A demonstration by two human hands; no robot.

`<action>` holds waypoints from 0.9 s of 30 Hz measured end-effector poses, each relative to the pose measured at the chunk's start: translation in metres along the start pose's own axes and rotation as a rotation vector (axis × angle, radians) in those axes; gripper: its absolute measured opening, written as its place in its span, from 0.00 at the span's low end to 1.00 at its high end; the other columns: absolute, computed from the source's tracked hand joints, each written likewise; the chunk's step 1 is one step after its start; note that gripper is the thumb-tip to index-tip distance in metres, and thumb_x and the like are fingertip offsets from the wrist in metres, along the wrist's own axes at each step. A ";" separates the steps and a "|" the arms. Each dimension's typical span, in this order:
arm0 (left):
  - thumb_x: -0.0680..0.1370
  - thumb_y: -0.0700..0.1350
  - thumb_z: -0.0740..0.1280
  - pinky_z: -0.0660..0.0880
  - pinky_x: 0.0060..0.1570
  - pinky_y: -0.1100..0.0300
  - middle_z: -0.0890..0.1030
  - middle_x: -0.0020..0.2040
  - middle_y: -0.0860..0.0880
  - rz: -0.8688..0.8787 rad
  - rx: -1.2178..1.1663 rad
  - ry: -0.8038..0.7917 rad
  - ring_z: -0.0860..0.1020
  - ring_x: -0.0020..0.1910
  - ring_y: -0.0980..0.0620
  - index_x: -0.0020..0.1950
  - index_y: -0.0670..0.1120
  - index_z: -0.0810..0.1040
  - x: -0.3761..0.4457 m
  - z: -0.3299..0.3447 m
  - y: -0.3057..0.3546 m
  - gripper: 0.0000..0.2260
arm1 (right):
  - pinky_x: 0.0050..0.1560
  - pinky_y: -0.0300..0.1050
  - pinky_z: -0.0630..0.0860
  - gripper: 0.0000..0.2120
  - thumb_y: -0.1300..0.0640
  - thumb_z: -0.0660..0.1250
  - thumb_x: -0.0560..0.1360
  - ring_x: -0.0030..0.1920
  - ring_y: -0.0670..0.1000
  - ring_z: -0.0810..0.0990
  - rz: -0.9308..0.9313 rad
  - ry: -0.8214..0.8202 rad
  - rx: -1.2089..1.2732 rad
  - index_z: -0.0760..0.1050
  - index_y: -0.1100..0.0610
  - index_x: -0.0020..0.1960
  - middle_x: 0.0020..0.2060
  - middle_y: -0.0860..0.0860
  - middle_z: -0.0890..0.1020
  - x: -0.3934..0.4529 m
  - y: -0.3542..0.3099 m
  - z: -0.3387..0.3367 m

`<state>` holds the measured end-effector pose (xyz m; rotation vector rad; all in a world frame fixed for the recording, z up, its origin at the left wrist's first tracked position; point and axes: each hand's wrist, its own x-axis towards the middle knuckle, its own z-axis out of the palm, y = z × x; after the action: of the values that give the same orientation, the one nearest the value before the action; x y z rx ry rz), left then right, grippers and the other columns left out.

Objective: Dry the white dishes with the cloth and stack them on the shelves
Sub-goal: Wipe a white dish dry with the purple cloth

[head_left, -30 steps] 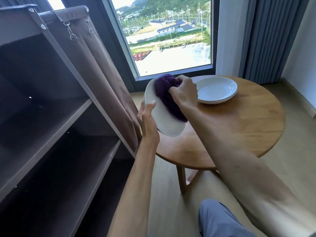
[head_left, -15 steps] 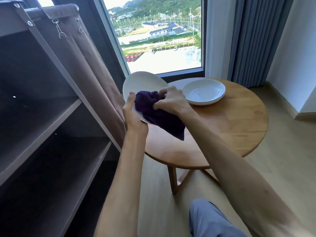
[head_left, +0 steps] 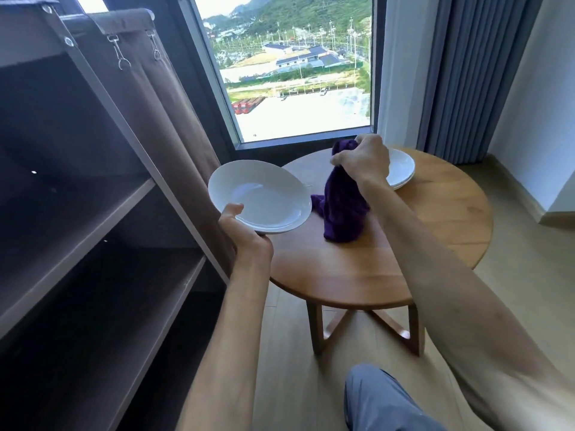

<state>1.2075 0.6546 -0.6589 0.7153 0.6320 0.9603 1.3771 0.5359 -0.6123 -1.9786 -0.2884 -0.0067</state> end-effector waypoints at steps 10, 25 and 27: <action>0.76 0.44 0.60 0.82 0.45 0.53 0.84 0.53 0.42 -0.065 -0.092 0.007 0.82 0.53 0.39 0.63 0.45 0.79 -0.011 0.005 -0.018 0.18 | 0.42 0.44 0.83 0.06 0.51 0.72 0.78 0.43 0.53 0.87 -0.174 -0.965 0.134 0.80 0.52 0.53 0.43 0.56 0.87 -0.037 -0.029 0.014; 0.67 0.41 0.59 0.79 0.57 0.44 0.83 0.56 0.42 0.016 -0.117 -0.231 0.81 0.55 0.38 0.64 0.45 0.79 -0.013 -0.001 -0.012 0.26 | 0.54 0.56 0.83 0.14 0.63 0.79 0.68 0.49 0.57 0.86 0.322 -0.464 0.533 0.79 0.57 0.50 0.50 0.58 0.86 -0.033 0.035 0.046; 0.68 0.41 0.58 0.79 0.54 0.45 0.83 0.58 0.41 0.008 -0.031 -0.341 0.81 0.55 0.37 0.67 0.44 0.78 -0.005 -0.007 -0.001 0.27 | 0.47 0.51 0.84 0.14 0.61 0.79 0.69 0.45 0.55 0.86 0.284 -0.482 0.585 0.81 0.60 0.53 0.48 0.57 0.86 -0.030 0.040 0.044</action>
<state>1.2004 0.6513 -0.6630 0.8316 0.3144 0.8280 1.3507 0.5535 -0.6709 -1.3982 -0.2760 0.6702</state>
